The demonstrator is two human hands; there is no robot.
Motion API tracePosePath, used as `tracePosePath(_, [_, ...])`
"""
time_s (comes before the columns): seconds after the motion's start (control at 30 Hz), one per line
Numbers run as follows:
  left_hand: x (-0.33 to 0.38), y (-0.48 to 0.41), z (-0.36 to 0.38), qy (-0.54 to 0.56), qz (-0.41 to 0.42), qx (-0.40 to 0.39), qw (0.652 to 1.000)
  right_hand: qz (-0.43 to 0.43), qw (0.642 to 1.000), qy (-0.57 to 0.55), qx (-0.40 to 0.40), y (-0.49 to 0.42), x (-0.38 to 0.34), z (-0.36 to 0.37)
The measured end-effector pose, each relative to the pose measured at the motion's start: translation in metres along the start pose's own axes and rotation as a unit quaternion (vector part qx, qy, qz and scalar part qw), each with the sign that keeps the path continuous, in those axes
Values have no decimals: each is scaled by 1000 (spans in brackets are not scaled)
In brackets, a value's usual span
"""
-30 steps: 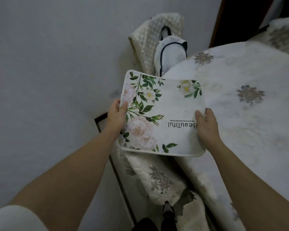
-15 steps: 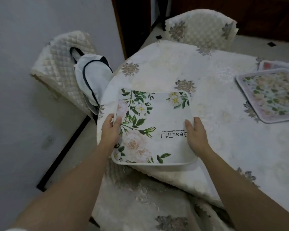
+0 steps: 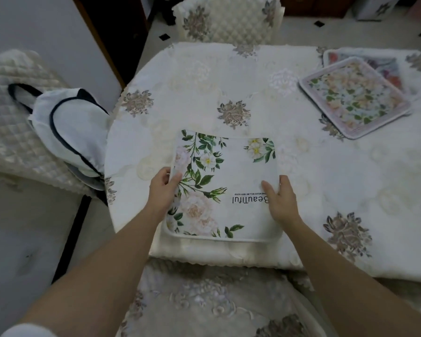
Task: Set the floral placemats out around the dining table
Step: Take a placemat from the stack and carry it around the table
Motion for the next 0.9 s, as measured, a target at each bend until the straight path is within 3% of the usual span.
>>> tracePosePath(0.67, [-38, -18, -3, -108, -54, 20, 992, 94, 991, 96, -3, -18, 41, 17])
tracePosePath(0.8, [-29, -24, -10, -202, -35, 49, 978, 113, 960, 256, 6, -18, 39, 6])
tracePosePath(0.9, [-16, -29, -6, -349, 74, 74, 931, -13, 908, 409, 91, -17, 15, 5])
Point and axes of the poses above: each hand's wrist, its own y-axis away from the middle knuckle, its own z-axis out of the palm, x = y × z, the point moved 7 cm from there along -y, towards the middle knuckle, and after that the axes turned 9 degrees about -y, right-handed, at the moved point
